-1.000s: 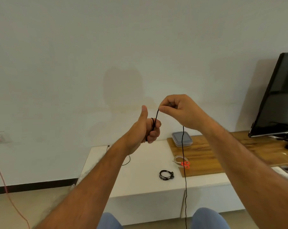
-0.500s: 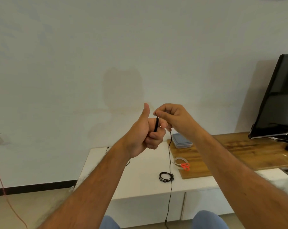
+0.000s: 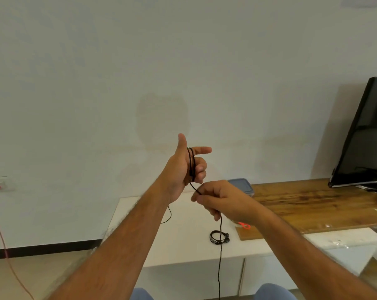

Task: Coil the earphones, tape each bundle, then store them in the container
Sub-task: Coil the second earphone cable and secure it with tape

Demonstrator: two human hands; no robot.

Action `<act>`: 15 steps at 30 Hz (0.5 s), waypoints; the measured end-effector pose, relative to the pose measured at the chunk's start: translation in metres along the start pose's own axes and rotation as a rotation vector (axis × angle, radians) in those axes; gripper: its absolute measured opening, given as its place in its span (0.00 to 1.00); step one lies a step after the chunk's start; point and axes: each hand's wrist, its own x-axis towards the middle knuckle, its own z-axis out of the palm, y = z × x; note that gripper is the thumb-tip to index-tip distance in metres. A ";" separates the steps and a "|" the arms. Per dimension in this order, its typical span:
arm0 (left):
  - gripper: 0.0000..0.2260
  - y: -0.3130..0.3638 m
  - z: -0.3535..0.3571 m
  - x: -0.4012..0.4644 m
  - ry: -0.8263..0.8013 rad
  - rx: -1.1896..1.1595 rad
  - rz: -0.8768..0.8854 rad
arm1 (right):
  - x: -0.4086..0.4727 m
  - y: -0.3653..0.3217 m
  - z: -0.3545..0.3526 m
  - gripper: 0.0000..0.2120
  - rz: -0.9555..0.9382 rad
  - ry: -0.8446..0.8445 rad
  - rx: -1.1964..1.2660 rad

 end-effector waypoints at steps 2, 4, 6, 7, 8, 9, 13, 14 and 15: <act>0.31 -0.003 -0.001 0.001 0.092 0.105 0.024 | -0.006 -0.012 -0.005 0.07 0.013 -0.026 -0.046; 0.24 -0.008 0.000 0.001 0.160 0.203 0.052 | -0.009 -0.025 -0.010 0.08 0.001 -0.010 -0.099; 0.16 -0.013 0.001 0.000 0.176 0.247 0.072 | -0.012 -0.038 -0.014 0.09 -0.031 0.023 -0.165; 0.14 -0.015 0.002 0.000 0.170 0.253 0.079 | -0.013 -0.043 -0.016 0.09 -0.049 0.040 -0.194; 0.14 -0.016 0.001 0.000 0.158 0.251 0.084 | -0.014 -0.048 -0.019 0.09 -0.065 0.057 -0.220; 0.14 -0.016 -0.001 0.000 0.140 0.245 0.089 | -0.015 -0.050 -0.021 0.09 -0.075 0.072 -0.241; 0.14 -0.011 -0.009 -0.001 0.049 0.214 0.109 | -0.017 -0.054 -0.025 0.10 -0.078 0.083 -0.308; 0.14 -0.009 -0.010 -0.002 0.037 0.233 0.108 | -0.017 -0.054 -0.025 0.10 -0.079 0.087 -0.320; 0.14 -0.007 -0.010 -0.003 0.030 0.262 0.105 | -0.017 -0.054 -0.026 0.10 -0.081 0.097 -0.328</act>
